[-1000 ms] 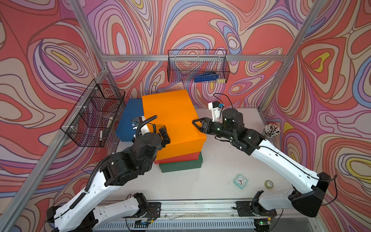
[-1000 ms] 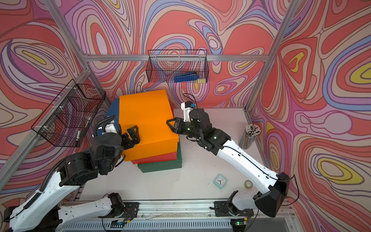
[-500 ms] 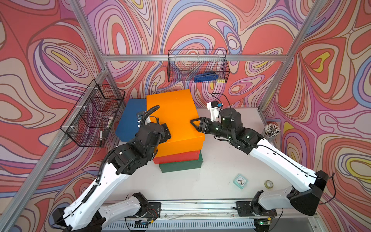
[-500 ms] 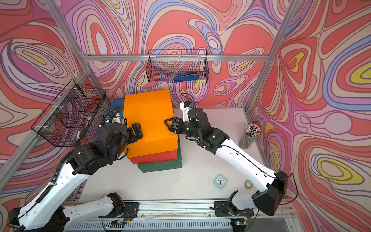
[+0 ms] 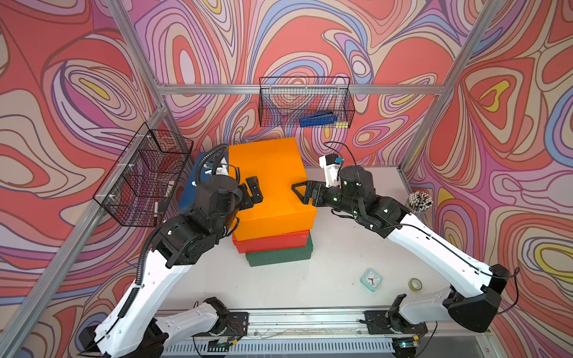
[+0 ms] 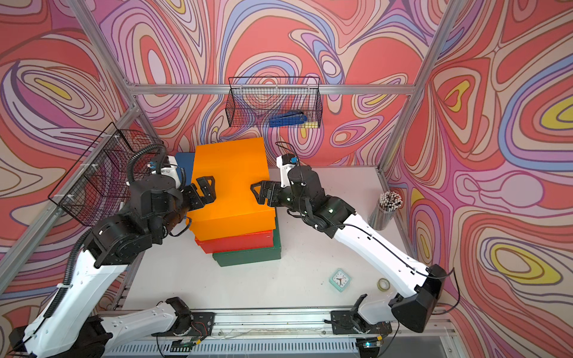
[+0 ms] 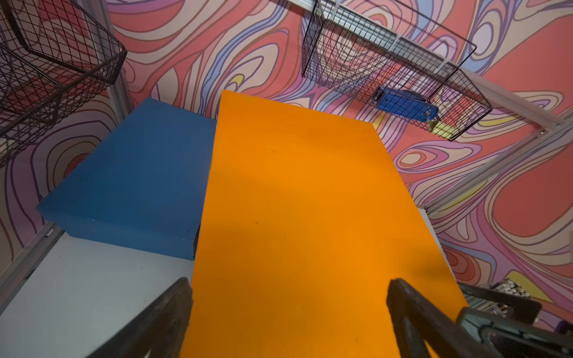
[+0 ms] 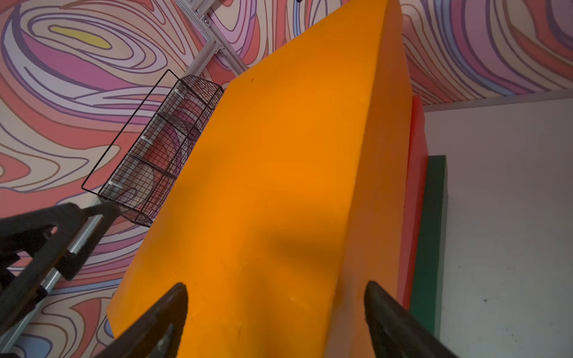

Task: Stack the shoeboxes
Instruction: Place the shoebox at the shoebox, then adjust the shoebox.

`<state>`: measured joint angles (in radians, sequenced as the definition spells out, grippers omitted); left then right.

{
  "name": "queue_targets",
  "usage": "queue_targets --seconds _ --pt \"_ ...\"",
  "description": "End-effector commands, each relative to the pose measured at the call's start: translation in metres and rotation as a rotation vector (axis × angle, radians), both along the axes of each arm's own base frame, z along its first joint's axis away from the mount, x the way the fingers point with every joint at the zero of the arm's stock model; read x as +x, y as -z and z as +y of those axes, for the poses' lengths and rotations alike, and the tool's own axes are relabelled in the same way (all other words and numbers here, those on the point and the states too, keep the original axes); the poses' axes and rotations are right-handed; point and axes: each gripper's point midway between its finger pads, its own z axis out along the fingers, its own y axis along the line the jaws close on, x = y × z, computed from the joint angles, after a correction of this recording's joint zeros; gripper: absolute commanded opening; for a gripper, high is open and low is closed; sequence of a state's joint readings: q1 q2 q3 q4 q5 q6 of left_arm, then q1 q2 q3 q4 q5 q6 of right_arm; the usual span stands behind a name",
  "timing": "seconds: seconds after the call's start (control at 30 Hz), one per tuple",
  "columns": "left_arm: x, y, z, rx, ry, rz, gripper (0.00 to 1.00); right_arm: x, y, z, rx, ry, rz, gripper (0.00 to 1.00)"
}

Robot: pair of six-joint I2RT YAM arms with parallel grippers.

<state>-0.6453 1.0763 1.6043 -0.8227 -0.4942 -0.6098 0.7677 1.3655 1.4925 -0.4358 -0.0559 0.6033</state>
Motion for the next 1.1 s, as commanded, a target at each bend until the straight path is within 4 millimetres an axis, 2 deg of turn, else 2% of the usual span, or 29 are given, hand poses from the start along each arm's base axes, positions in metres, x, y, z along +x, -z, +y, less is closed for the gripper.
queue_targets --seconds 0.0,0.13,0.27,0.33,0.37,0.4,0.47,0.57,0.63,0.73,0.8,0.9,1.07 --pt "-0.006 -0.004 0.015 0.017 -0.015 0.011 1.00 -0.001 -0.033 -0.025 -0.005 0.061 -0.102 0.91" --pt "-0.006 0.005 0.031 0.022 -0.062 0.054 1.00 0.008 -0.034 -0.037 0.016 0.070 -0.085 0.91" --pt "-0.003 0.021 0.060 0.011 -0.162 0.109 0.98 0.027 -0.019 -0.062 0.017 0.117 -0.035 0.89" --pt "0.000 0.034 0.073 -0.034 -0.200 0.148 0.85 0.035 -0.008 -0.074 0.027 0.133 0.000 0.86" --pt "0.002 0.041 0.079 -0.073 -0.206 0.171 0.71 0.040 -0.002 -0.079 0.031 0.141 0.014 0.82" --pt "0.004 0.048 0.083 -0.109 -0.213 0.194 0.59 0.043 0.003 -0.082 0.032 0.148 0.019 0.77" --pt "0.007 0.063 0.093 -0.192 -0.236 0.233 0.36 0.049 0.017 -0.086 0.024 0.163 0.046 0.56" --pt "0.011 0.082 0.099 -0.263 -0.255 0.274 0.24 0.058 0.040 -0.089 0.001 0.180 0.097 0.35" --pt "0.011 0.088 0.099 -0.275 -0.261 0.290 0.17 0.063 0.053 -0.089 -0.006 0.180 0.127 0.28" --pt "0.010 0.101 0.103 -0.276 -0.285 0.324 0.08 0.071 0.074 -0.089 -0.011 0.166 0.174 0.09" --pt "0.008 0.111 0.105 -0.275 -0.305 0.350 0.00 0.076 0.089 -0.088 -0.021 0.165 0.209 0.00" --pt "0.006 0.127 0.107 -0.271 -0.325 0.388 0.00 0.079 0.111 -0.084 -0.034 0.146 0.260 0.00" --pt "0.010 0.166 0.099 -0.313 -0.314 0.470 0.00 0.076 0.141 -0.059 0.023 0.033 0.350 0.00"
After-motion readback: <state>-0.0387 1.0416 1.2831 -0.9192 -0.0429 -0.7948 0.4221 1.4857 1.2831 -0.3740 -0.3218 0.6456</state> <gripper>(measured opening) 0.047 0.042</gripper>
